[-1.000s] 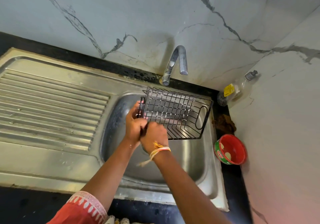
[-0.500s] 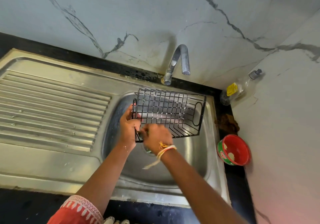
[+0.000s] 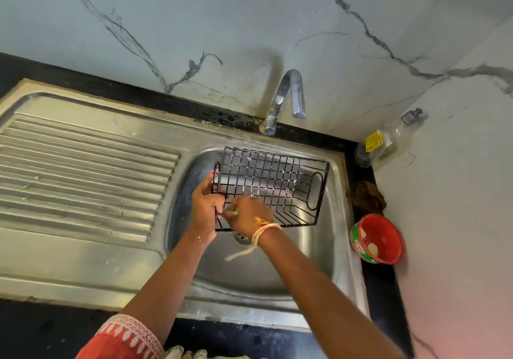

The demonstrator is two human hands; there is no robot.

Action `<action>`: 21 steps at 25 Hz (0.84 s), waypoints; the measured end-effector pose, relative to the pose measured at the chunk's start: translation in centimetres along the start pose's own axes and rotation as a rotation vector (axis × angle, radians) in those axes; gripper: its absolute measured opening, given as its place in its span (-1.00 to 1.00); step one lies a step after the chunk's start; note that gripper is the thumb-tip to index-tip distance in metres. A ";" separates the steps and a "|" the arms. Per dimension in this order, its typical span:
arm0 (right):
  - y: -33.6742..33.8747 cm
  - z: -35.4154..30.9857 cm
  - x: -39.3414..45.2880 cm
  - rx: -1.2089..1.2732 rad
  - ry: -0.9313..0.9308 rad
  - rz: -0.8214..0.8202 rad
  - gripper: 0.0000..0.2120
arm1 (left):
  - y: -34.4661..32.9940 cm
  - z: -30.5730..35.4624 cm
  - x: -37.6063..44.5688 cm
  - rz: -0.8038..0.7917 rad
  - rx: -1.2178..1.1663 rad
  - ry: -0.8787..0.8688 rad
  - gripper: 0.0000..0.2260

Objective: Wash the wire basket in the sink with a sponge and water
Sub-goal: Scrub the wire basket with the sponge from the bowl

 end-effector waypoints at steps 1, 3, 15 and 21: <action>0.9 1.8 0.7 -0.030 -0.054 0.035 -0.68 | 0.6 -0.2 0.2 0.019 0.017 0.039 -0.35; 2.3 7.0 2.4 -0.158 -0.297 0.090 -0.70 | 1.5 -0.5 0.4 0.041 0.072 0.092 -0.29; 1.7 7.7 2.7 -0.128 -0.239 0.060 -0.69 | 1.0 0.2 -0.6 0.073 0.094 0.151 -0.18; -0.4 4.5 -0.7 0.023 -0.180 0.094 -0.75 | -0.2 0.6 -0.9 0.044 0.156 0.134 -0.16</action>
Point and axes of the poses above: each hand's wrist, its own x-axis towards the middle knuckle, its own y-axis out of the back of the hand, z = x × y, the point moved 6 cm from there along x, towards the middle knuckle, and after that the axes turned 12 degrees about -y, right-handed, at the moved point
